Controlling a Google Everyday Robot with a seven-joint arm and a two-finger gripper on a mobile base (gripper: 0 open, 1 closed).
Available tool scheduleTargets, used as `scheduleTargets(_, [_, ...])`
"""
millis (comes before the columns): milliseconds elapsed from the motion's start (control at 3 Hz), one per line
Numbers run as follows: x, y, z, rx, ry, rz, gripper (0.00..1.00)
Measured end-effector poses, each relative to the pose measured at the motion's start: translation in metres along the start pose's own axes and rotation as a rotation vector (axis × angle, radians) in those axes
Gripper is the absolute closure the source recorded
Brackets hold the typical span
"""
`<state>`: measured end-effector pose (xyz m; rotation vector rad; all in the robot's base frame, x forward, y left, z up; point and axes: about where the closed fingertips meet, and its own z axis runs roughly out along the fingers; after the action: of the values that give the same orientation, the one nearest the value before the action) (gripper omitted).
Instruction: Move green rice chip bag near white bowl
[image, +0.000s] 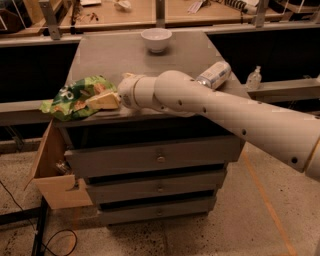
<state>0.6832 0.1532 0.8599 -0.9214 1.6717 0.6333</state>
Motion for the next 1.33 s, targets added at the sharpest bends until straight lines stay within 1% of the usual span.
scheduleTargets(333, [0.005, -0.005, 0.013, -0.022, 0.006, 0.014, 0.42])
scheduleTargets(667, [0.003, -0.007, 0.012, -0.025, 0.010, 0.013, 0.65])
scheduleTargets(1000, [-0.014, -0.024, 0.004, 0.044, 0.007, -0.007, 0.88])
scheduleTargets(1333, [-0.045, -0.034, -0.004, 0.164, -0.009, -0.033, 1.00])
